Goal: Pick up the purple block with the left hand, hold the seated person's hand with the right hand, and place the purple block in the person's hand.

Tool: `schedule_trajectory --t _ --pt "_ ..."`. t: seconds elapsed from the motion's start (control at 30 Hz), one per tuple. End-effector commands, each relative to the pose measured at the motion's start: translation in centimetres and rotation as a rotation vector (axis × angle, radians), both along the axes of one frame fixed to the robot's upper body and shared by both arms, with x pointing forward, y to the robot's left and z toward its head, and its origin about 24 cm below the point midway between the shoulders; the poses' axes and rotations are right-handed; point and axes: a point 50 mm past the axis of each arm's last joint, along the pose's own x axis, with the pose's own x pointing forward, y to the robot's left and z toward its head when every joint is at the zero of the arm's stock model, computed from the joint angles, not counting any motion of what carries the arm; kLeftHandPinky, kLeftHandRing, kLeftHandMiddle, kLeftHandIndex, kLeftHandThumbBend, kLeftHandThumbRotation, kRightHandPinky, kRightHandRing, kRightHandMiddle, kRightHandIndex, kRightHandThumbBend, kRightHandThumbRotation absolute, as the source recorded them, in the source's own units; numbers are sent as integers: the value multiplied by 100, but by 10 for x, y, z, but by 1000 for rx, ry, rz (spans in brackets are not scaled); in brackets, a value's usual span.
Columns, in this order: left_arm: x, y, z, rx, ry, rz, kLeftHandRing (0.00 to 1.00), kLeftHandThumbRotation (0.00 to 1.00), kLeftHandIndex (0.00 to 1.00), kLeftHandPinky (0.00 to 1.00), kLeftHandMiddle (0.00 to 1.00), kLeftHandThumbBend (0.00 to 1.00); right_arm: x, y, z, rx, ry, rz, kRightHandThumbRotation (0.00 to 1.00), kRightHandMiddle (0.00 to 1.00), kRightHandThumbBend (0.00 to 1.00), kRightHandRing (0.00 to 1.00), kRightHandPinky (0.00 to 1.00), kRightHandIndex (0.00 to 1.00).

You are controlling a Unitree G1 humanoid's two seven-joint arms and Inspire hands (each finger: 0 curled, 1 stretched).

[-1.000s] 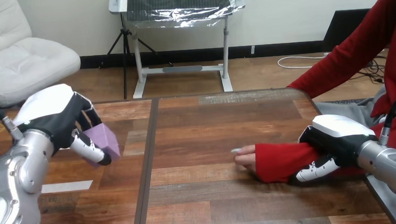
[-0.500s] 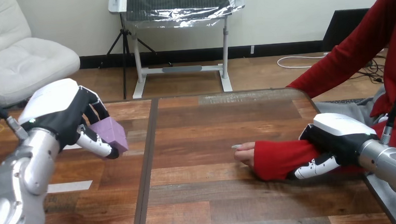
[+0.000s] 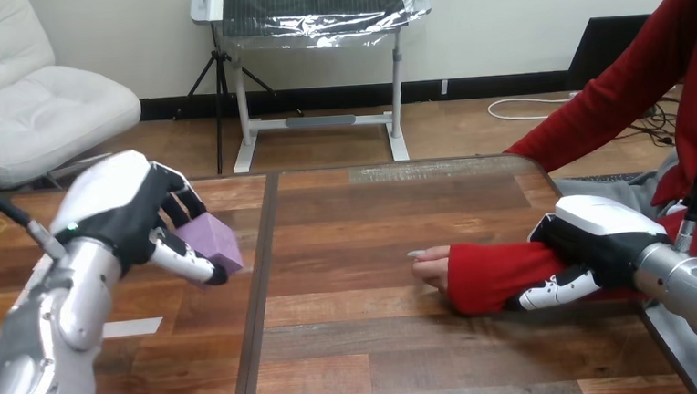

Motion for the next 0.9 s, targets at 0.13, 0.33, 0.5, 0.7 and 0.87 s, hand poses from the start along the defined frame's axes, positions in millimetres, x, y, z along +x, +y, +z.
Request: schedule_trajectory --t 0.13,0.33,0.5,0.7,0.87 --pt "22 -8 27 -42 -143 -10 46 0 46 49 48 76 18 6 43 86 -188 29 50 32 67 28 25 31" --pt "28 -14 25 -45 -142 -20 44 0 45 45 46 75 18 7 47 100 -204 36 52 31 69 26 24 30" --pt "32 -17 24 -58 -130 -15 44 0 45 43 46 74 17 8 49 105 -217 45 53 31 69 26 23 29" --pt "38 -24 21 -78 -133 -32 45 0 46 45 48 73 16 9 53 123 -230 50 53 30 69 26 23 28" --pt "43 -29 18 -144 -139 -44 47 0 46 47 49 73 15 10 56 131 -247 65 54 29 69 24 21 26"
